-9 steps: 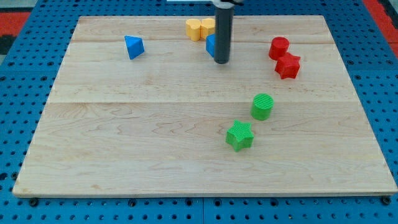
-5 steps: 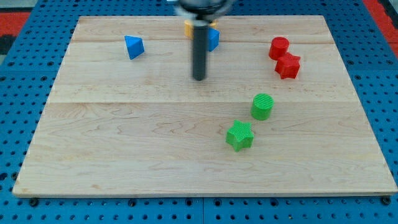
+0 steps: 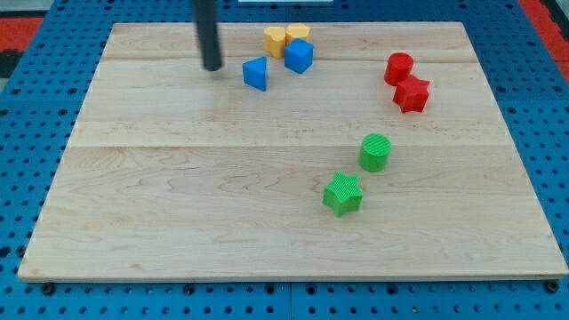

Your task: Move the blue triangle towards the yellow heart

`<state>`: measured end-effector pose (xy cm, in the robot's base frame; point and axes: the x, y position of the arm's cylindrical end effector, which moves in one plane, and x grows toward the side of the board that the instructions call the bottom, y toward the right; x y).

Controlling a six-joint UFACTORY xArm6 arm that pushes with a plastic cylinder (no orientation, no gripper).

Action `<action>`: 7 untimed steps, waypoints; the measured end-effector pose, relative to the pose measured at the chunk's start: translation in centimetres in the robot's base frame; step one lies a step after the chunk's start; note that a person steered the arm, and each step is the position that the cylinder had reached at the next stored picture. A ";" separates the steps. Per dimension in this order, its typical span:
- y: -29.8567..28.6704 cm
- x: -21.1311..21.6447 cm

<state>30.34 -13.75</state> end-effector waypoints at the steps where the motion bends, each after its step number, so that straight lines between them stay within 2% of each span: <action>1: 2.2 4.1; 2: 9.4 3.5; 3: 10.7 4.4; 4: 10.6 0.4; 5: 10.7 0.6; 6: 10.3 6.1; 7: 9.7 7.8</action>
